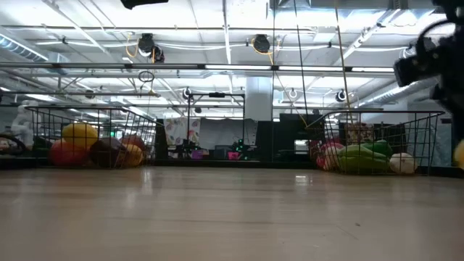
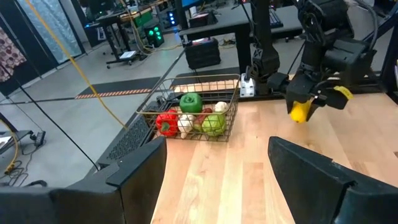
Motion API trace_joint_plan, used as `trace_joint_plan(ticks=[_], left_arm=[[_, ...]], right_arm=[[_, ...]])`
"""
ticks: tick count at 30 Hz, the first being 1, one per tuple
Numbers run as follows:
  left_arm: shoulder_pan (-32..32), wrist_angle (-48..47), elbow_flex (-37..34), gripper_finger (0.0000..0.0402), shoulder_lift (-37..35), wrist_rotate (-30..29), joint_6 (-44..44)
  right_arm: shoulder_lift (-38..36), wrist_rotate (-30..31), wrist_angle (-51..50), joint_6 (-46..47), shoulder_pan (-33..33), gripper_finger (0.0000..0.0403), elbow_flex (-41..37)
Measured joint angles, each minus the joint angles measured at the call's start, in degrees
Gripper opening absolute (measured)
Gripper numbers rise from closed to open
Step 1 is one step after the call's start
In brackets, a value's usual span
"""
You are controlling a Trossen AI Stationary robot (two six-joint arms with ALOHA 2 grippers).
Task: Sort produce into baskets
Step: Put the lemon into the left wire basket
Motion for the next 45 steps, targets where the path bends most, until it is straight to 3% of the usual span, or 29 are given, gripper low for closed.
trace_joint_plan(ticks=[5, 10, 16, 20, 24, 28, 31, 37, 45], left_arm=[[0.0, 0.0, 0.0, 0.0288, 0.0, 0.0, 0.0], [0.0, 0.0, 0.0, 0.0288, 0.0, 0.0, -0.6], [0.0, 0.2, 0.0, 0.0288, 0.0, -0.8, -6.4], [0.0, 0.1, 0.0, 0.0288, 0.0, -0.7, -8.4], [0.0, 1.5, -0.6, 0.0288, 0.0, 2.6, -7.6], [0.0, 8.4, -3.8, 0.0288, 0.1, 5.8, -7.4], [0.0, 15.0, -6.6, 0.0288, 0.0, 6.7, -8.1], [-0.1, 25.9, -10.7, 0.0288, 1.9, 18.5, -13.9], [-0.6, 33.7, -11.4, 0.0288, 12.1, 16.7, -15.0]], right_arm=[[0.0, 5.5, 3.5, -1.6, 0.0, 0.02, 3.4], [0.0, 16.8, 15.0, -7.8, -0.5, 0.02, 6.0], [0.0, 35.5, 40.6, -24.9, -4.1, 0.0199, 6.3], [0.0, 42.1, 61.8, -41.6, -8.2, 0.0199, 6.3], [0.0, 40.6, 81.2, -54.8, -12.8, 0.0199, 6.3], [0.0, 35.5, 93.0, -61.1, -16.9, 0.0199, 6.3], [0.0, 29.3, 96.0, -61.0, -19.8, 0.0199, 6.3], [1.4, 20.8, 98.6, -56.5, -23.0, 0.0199, 6.3], [3.6, 19.4, 104.4, -55.7, -23.4, 0.0199, 6.3]])
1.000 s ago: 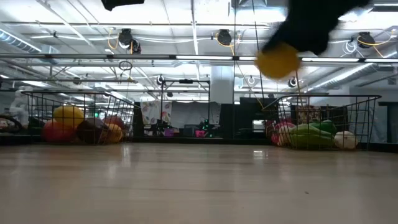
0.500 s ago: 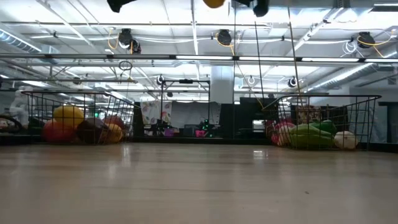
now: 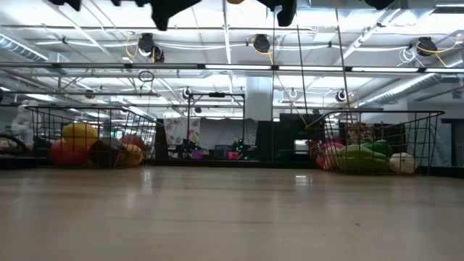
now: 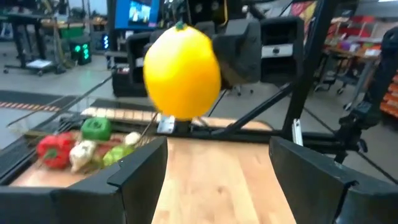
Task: Sort produce into baskets
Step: Put the lemon into the left wire basket
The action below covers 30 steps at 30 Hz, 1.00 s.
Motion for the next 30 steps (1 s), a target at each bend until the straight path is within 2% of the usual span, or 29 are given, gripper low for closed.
trace_joint_plan(ticks=[5, 11, 14, 19, 30], left_arm=[[0.4, 6.6, 0.0, 0.0298, 4.1, 1.0, 0.0], [3.5, 7.8, 0.0, 0.0362, 6.1, 1.0, -2.5], [3.9, 12.6, 0.0, 0.0381, 8.7, 1.6, -2.4], [3.9, 22.3, 0.0, 0.0384, 12.8, 5.5, -1.5], [3.9, 23.2, 2.1, 0.0375, 15.2, 6.1, -1.3]], right_arm=[[0.1, 0.0, 0.6, -1.3, -0.3, 0.0199, 0.0], [0.1, -0.1, 1.0, -1.3, -0.3, 0.0199, 0.0], [0.1, -1.9, 0.9, -1.3, -0.2, 0.0199, 0.0], [0.1, -2.8, 0.9, -1.3, -0.2, 0.0199, 0.0], [0.1, -2.8, 0.5, -2.3, -0.2, 0.0199, 0.0]])
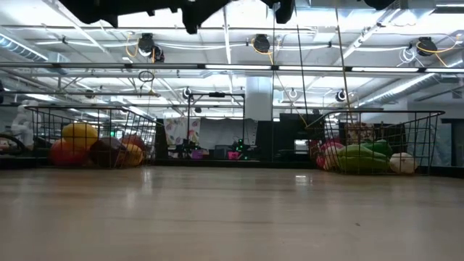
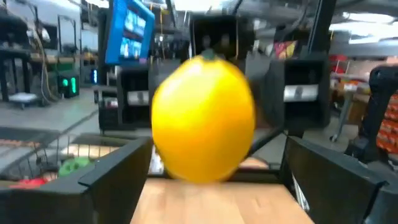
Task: Sort produce into baskets
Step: Put the lemon into the left wire basket
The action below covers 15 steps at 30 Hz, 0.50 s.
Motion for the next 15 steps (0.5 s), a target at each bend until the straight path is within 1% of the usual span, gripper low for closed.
trace_joint_plan(ticks=[3, 8, 15], left_arm=[[0.0, -0.1, 1.0, 0.0359, 2.1, 0.0, 0.0], [0.0, 0.3, 1.7, 0.0339, 2.9, 0.0, 0.6], [0.0, 0.7, 1.7, 0.033, 3.3, -0.4, 1.5]], right_arm=[[0.0, 0.0, 0.0, 0.0, 0.0, 0.0199, 0.0], [0.0, 0.0, 0.0, 0.0, 0.0, 0.0199, 0.0], [0.0, 0.0, -0.5, 0.0, 0.0, 0.0199, 0.0]])
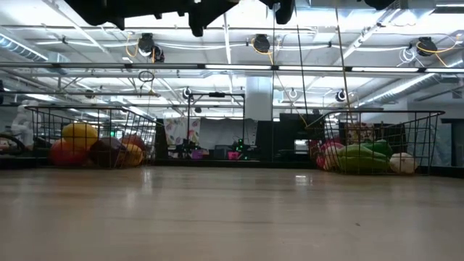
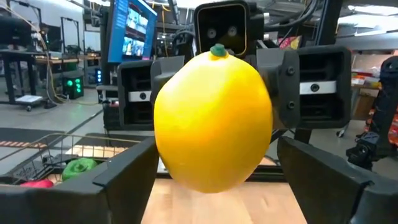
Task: Sort produce into baskets
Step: Put the lemon into the left wire basket
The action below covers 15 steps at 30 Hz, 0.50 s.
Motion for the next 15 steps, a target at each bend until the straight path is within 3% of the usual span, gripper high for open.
trace_joint_plan(ticks=[10, 15], left_arm=[[0.0, 0.6, 0.0, 0.0269, 0.0, -0.6, 0.5], [0.0, 0.7, 0.0, 0.0262, 0.0, -0.7, 0.6]], right_arm=[[0.0, -0.1, 0.0, -0.6, 0.0, 0.0199, 0.0], [0.0, -0.1, 0.0, -0.5, 0.0, 0.0199, 0.0]])
